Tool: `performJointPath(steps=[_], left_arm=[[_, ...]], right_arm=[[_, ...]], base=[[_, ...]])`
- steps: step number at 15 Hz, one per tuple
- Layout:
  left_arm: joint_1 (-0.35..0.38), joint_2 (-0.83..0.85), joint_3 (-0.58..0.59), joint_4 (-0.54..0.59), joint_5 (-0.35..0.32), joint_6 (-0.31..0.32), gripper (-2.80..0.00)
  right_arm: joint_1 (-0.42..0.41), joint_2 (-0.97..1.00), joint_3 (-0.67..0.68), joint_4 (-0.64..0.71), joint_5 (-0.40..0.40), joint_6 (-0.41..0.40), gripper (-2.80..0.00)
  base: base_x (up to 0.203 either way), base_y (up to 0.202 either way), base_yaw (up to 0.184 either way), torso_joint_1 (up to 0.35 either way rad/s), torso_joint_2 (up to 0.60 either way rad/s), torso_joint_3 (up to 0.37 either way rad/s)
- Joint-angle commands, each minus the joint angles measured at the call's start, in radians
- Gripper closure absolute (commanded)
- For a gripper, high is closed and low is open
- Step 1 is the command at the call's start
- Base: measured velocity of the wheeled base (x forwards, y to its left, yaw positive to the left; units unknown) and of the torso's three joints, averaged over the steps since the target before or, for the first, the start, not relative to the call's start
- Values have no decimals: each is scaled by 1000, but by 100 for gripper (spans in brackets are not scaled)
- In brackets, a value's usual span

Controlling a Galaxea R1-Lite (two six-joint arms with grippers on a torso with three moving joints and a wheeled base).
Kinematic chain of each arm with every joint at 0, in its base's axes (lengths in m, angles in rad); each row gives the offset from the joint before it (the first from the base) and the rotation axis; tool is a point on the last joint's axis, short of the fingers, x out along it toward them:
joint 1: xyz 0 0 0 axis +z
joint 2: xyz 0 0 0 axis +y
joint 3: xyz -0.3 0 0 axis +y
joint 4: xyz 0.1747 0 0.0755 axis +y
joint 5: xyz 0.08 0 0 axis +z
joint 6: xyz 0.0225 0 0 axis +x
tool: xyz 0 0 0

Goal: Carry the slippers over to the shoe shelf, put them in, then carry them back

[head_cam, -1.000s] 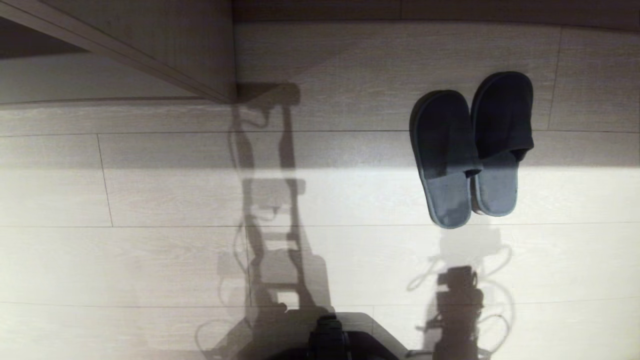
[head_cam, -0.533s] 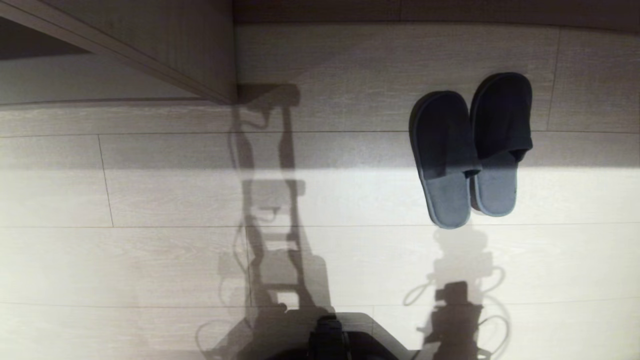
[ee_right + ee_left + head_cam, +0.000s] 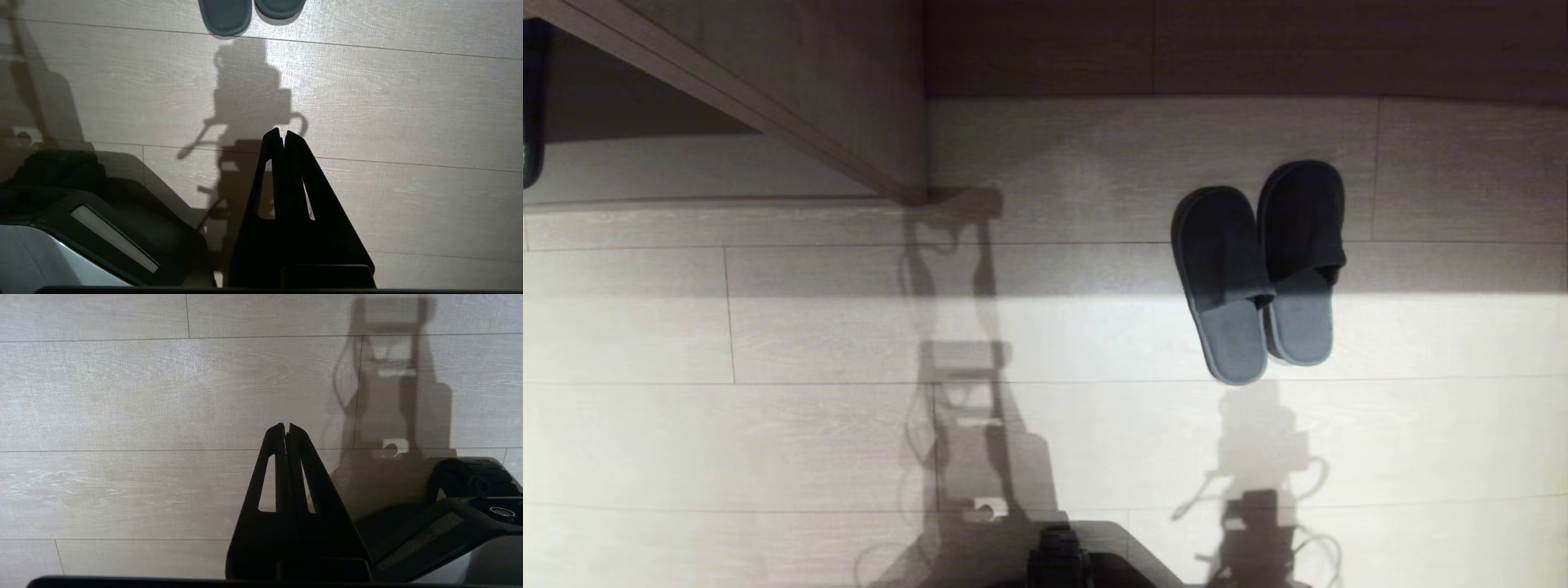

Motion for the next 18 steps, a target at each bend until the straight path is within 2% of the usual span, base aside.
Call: performJointPath(steps=[1,18], left_arm=[[-1,0,0,1,0,-2,0],[-1,0,0,-1,1,-6,0]], right_arm=[[0,2,0,0,0,-1,0],[0,2,0,0,0,-1,0]], base=[[0,0,0,2,0,207],[0,0,0,2,3,203]])
